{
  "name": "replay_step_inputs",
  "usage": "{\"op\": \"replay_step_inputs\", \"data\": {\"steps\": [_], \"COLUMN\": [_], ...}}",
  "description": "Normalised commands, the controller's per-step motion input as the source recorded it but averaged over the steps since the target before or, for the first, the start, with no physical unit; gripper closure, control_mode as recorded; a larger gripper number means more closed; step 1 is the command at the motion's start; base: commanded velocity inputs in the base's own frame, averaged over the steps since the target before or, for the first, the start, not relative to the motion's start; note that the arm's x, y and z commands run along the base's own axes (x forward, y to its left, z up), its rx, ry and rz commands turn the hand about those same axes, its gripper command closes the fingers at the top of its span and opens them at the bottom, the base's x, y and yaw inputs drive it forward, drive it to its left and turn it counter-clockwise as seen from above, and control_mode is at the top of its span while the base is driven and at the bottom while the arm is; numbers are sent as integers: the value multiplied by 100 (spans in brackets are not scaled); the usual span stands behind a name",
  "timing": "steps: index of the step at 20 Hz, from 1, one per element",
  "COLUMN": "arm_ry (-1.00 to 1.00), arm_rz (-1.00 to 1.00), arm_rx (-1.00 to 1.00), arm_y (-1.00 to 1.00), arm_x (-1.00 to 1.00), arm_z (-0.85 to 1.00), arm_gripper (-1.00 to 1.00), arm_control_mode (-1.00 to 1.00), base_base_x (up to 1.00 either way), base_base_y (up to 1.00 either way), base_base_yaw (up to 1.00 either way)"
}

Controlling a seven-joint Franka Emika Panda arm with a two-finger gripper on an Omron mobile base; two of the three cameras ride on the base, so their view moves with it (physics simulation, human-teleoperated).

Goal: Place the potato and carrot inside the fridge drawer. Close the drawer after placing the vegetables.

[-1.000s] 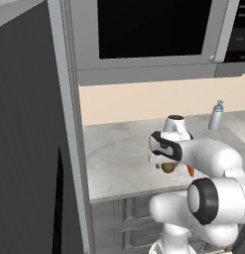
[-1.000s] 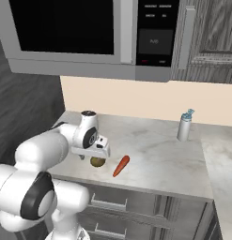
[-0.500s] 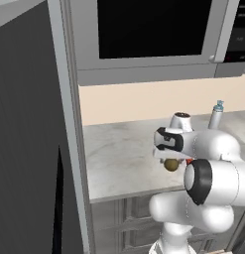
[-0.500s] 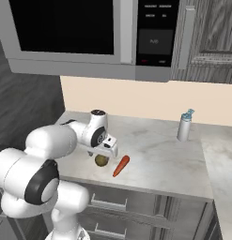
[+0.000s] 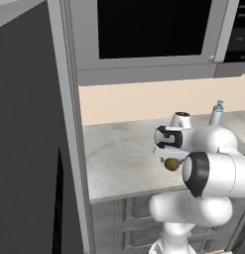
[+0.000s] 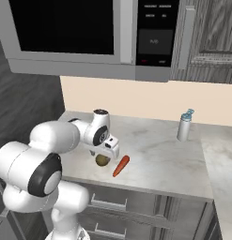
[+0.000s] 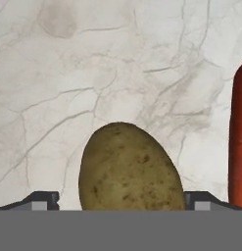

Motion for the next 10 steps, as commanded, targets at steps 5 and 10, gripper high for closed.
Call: {"op": "replay_step_inputs", "data": {"steps": [5,10], "arm_ry": [-1,0], "arm_rz": [-1,0], "arm_rx": [0,0], "arm_y": [3,10], "arm_x": [-50,-9], "arm_z": [-37,-28], "arm_gripper": [-100,-100], "arm_control_mode": [-100,-100], "base_base_x": [0,0], "base_base_y": [0,0], "base_base_yaw": [0,0]}}
